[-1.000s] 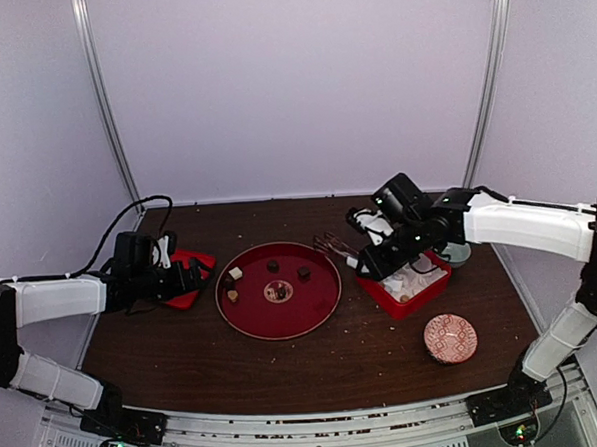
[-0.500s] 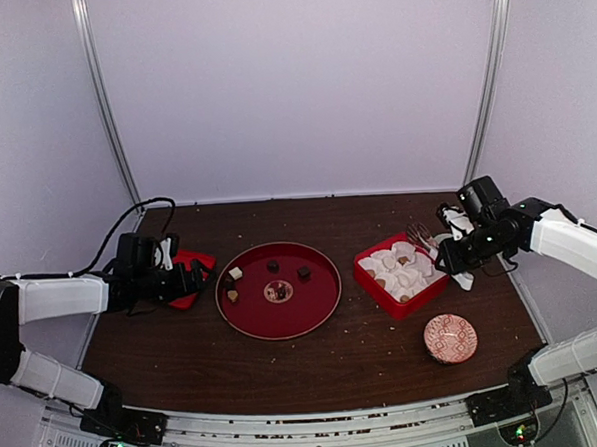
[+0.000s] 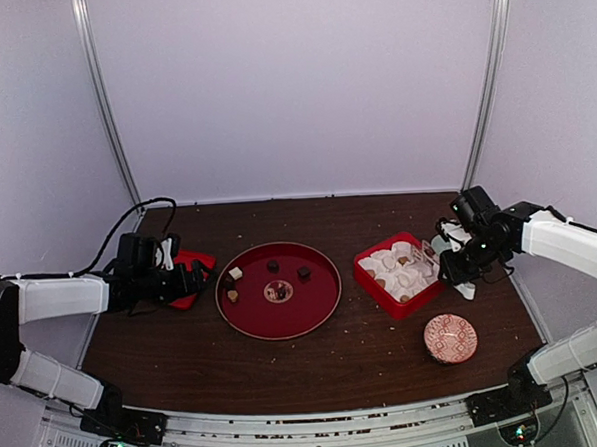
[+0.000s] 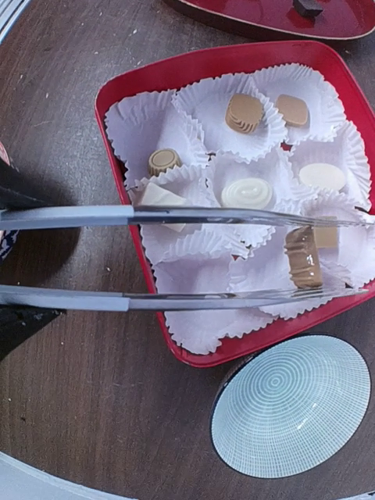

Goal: Pack the chocolate

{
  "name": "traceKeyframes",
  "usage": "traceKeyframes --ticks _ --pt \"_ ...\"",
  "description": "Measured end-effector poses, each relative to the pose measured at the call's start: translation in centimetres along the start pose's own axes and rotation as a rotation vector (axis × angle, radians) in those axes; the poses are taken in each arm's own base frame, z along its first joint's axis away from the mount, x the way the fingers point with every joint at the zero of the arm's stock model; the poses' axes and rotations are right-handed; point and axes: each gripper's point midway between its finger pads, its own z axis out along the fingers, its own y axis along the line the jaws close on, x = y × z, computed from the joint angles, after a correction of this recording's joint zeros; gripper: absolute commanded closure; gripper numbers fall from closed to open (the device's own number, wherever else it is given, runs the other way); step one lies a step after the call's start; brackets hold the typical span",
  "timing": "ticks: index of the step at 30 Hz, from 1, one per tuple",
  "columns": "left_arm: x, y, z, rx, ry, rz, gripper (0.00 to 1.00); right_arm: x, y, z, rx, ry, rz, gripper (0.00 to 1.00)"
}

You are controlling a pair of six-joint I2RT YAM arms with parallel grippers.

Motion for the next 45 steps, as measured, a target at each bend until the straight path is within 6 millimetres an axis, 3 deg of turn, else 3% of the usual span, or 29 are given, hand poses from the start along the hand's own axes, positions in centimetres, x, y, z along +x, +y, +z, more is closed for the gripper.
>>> traceKeyframes --ticks 19,25,30,35,45 --pt "-0.3 -0.2 0.1 0.003 -0.003 0.001 0.04 0.2 -0.4 0.3 0.022 0.012 -0.017 0.62" --pt "-0.2 -0.4 0.2 0.008 0.001 0.006 0.04 -0.8 1.0 -0.7 -0.018 -0.024 -0.047 0.63" --pt "-0.2 -0.6 0.2 0.011 0.002 0.009 0.04 -2.6 4.5 -2.4 -0.098 -0.090 -0.116 0.63" --pt "-0.2 -0.6 0.2 0.011 0.001 0.003 0.04 -4.4 9.6 -3.3 -0.190 -0.137 -0.218 0.63" --pt "-0.2 -0.5 0.6 0.014 0.000 0.004 0.04 -3.6 21.0 -0.5 -0.331 -0.073 -0.432 0.64"
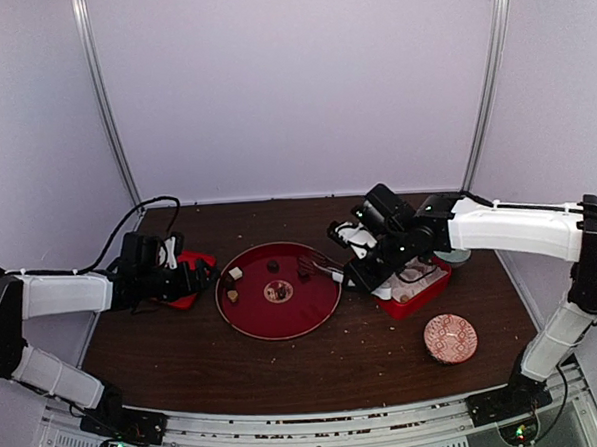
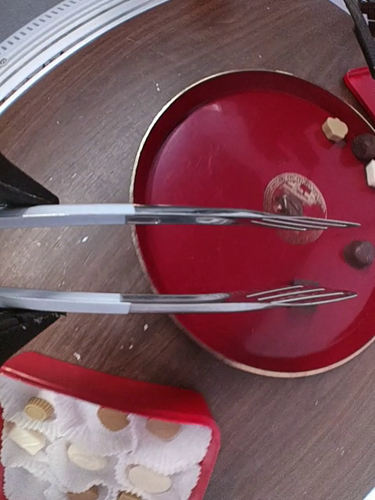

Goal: Pack the chocolate

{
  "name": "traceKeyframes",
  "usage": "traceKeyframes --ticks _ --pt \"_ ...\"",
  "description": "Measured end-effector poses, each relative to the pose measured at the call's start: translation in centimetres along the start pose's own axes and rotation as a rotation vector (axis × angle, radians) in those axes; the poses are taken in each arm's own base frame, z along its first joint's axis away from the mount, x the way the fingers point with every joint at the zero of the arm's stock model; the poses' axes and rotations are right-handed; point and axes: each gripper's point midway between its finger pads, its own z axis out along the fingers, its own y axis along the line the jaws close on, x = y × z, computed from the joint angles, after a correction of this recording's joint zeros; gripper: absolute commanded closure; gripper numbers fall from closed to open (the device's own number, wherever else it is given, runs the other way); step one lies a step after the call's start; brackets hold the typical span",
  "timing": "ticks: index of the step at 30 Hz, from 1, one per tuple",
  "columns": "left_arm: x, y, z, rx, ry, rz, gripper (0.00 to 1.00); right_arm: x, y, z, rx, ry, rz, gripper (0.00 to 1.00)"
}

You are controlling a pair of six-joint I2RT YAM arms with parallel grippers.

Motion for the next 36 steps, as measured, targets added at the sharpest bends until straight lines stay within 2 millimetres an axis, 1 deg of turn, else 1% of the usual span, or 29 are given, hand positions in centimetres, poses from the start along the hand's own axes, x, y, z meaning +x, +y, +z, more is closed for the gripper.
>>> traceKeyframes --ticks 6,14,17,26,36 --pt "0.4 0.1 0.4 -0.002 0.015 -0.001 0.04 -2.1 4.4 3.2 -0.063 0.008 -0.092 0.64" --pt "1.3 0.3 1.2 0.005 0.047 -0.005 0.06 -3.4 7.7 6.6 -0.112 0.028 -0.165 0.64" --pt "1.6 0.5 1.6 0.002 0.063 -0.009 0.06 -3.5 8.2 7.4 -0.118 0.034 -0.184 0.64" --pt "1.0 0.3 3.1 0.014 0.078 -0.008 0.07 -3.6 9.2 9.7 -0.135 0.059 -0.234 0.62" --pt "1.4 0.6 4.6 0.021 0.112 -0.010 0.07 -4.6 10.6 11.5 -0.167 0.059 -0.269 0.62"
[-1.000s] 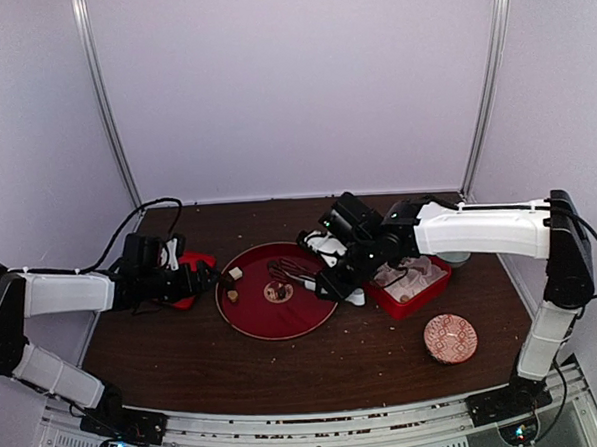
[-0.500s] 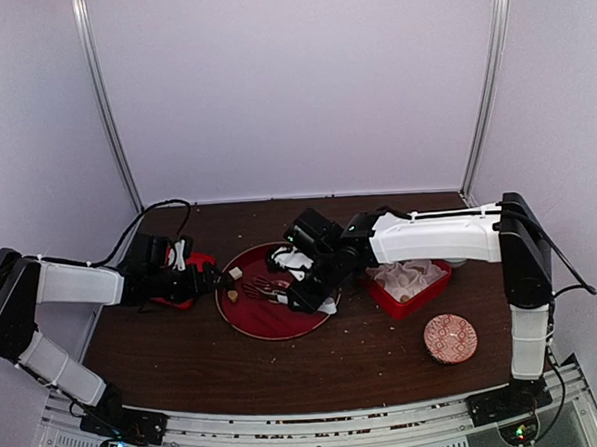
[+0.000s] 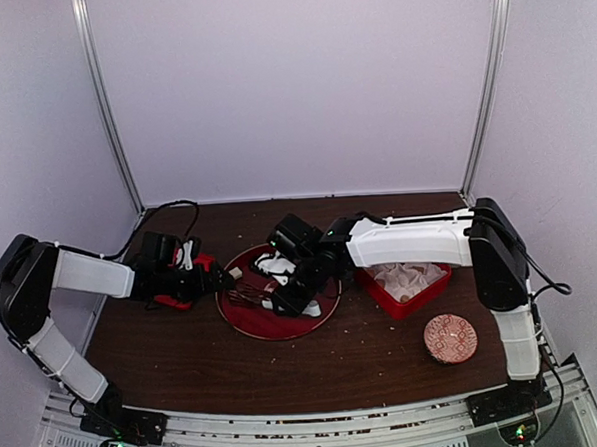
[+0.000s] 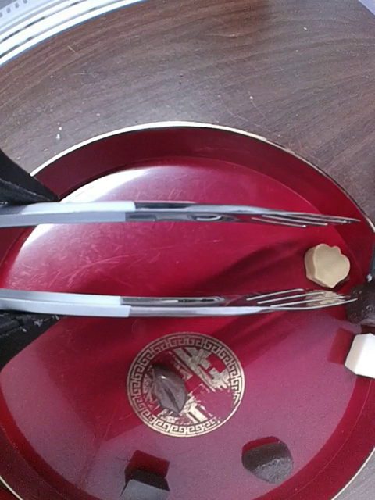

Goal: Pack the chocolate

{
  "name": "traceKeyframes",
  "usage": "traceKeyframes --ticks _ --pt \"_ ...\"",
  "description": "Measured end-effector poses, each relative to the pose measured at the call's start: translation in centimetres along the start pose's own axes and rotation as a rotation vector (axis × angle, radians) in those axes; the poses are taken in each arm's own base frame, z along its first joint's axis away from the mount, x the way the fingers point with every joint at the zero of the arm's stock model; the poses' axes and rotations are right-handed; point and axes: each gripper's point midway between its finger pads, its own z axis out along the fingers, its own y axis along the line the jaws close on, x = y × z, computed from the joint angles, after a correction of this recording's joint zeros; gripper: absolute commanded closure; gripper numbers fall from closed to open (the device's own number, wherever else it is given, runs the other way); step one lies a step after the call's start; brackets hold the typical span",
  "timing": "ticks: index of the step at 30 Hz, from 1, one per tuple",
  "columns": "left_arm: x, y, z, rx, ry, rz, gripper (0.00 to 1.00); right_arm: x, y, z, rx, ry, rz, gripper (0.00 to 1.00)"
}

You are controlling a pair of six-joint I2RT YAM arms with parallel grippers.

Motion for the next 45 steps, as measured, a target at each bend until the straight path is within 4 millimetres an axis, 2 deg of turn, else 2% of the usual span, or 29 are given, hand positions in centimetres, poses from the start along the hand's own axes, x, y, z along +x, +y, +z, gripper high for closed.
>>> traceKeyframes --ticks 10,13,21,25,29,38,42,45 --pt "0.3 -0.3 1.0 0.017 0.021 0.005 0.08 -0.8 0.1 1.9 -0.006 0.013 0.000 0.63" --pt "0.3 -0.3 1.0 0.018 0.021 0.005 0.08 -0.9 0.1 2.1 -0.006 0.016 0.000 0.67" --pt "0.3 -0.3 1.0 0.018 0.019 0.006 0.08 -0.6 0.0 2.3 -0.005 0.028 0.001 0.76" --pt "0.2 -0.3 1.0 0.017 0.017 0.006 0.08 0.3 0.0 2.0 -0.005 0.040 0.003 0.78" --pt "-0.1 -0.5 0.8 0.016 0.005 0.010 0.08 1.3 0.1 0.4 -0.002 0.044 0.006 0.79" --pt "-1.0 -1.0 0.1 0.019 -0.026 0.020 0.08 1.6 0.1 -4.5 0.026 -0.025 0.009 0.80" --pt "-1.0 -1.0 0.1 0.017 -0.025 0.019 0.08 3.3 -0.8 -6.5 0.051 -0.034 0.042 0.80" --pt "-1.0 -1.0 0.1 0.015 -0.026 0.019 0.08 5.3 -2.1 -8.6 0.081 -0.036 0.085 0.80"
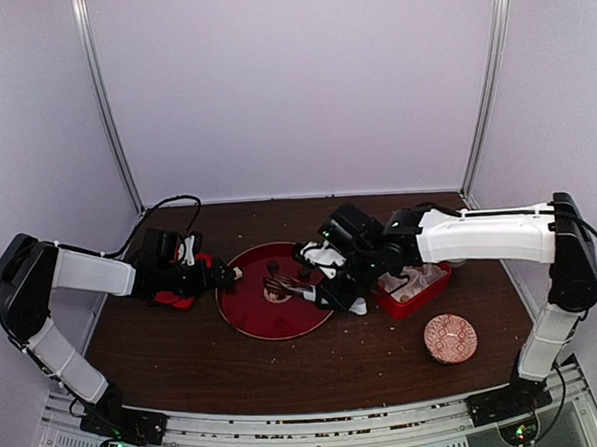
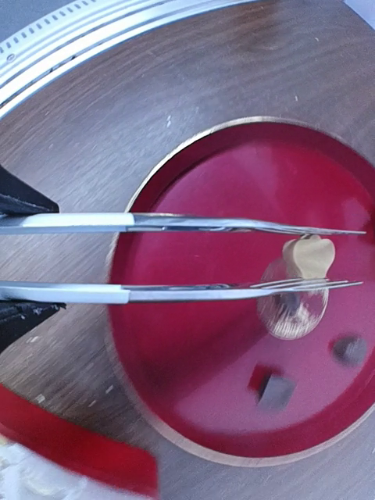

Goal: Pack the chocolate

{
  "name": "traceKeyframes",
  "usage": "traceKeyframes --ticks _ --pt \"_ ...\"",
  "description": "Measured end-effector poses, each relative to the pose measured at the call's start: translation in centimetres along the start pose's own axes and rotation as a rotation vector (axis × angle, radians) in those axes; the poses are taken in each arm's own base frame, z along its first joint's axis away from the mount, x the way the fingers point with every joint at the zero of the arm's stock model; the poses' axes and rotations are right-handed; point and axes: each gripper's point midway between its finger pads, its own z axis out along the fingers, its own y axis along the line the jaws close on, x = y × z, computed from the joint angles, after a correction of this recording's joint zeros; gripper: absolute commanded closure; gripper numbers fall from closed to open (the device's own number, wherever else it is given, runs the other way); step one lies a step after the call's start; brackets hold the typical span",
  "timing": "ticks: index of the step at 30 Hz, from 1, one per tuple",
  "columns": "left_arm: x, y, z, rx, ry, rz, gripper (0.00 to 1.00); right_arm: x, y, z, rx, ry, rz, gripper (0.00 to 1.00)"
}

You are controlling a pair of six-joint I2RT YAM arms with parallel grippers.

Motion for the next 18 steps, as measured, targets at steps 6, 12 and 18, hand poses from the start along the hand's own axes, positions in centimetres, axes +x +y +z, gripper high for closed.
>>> traceKeyframes --ticks 6,12,18 --pt "0.0 -0.1 -0.1 0.001 -0.001 0.000 0.08 4.2 -5.1 -4.8 0.103 -0.019 0.135 0.80" --pt "0.0 -0.1 -0.1 0.000 0.001 0.000 0.08 9.5 -11.2 -9.9 0.260 -0.008 0.342 0.80" --pt "0.0 -0.1 -0.1 0.003 0.002 0.000 0.08 12.7 -13.3 -14.2 0.348 -0.003 0.452 0.81"
